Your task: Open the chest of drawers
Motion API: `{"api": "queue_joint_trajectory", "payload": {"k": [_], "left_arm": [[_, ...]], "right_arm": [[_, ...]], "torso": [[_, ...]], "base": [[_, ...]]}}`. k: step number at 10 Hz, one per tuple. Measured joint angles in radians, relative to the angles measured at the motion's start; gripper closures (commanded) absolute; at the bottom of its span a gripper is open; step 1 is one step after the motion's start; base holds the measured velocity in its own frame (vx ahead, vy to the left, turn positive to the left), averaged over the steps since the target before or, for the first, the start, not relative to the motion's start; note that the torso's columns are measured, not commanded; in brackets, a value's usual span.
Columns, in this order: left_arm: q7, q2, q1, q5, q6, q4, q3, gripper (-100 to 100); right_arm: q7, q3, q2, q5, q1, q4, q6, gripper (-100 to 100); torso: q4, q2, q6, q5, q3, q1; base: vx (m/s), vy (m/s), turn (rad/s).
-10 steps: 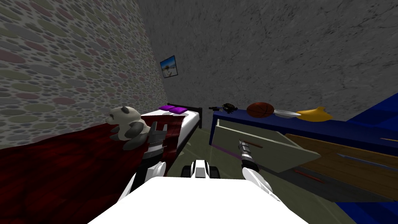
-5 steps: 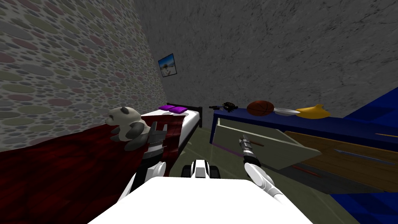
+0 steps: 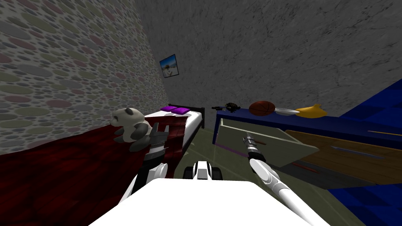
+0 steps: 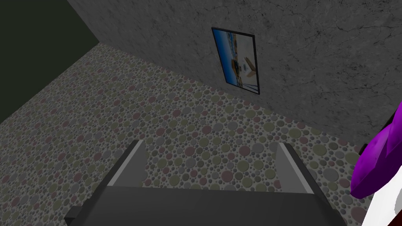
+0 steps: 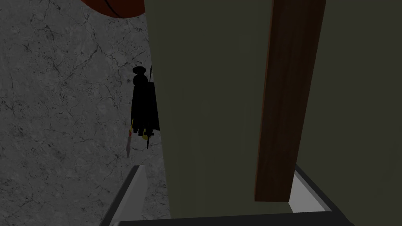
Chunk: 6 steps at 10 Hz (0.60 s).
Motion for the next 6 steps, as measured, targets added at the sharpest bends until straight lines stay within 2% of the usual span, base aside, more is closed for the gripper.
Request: {"api": "queue_joint_trajectory", "payload": {"k": [1,6], "left_arm": [[0.000,0.000,0.000,0.000,0.000,0.000,0.000,0],[0.000,0.000,0.000,0.000,0.000,0.000,0.000,0]], "right_arm": [[0.002,-0.001,-0.001,-0.002,0.001,-0.002,-0.007,0],[0.002,0.000,0.000,-0.002,0.003,0.000,-0.008,0]], "torso": [[0.000,0.000,-0.001,-0.001,0.000,-0.001],[-0.002,-0.001,0.000,-0.002,0.000,-0.001]], "base": [[0.000,0.000,0.000],[0.000,0.000,0.000]]}}
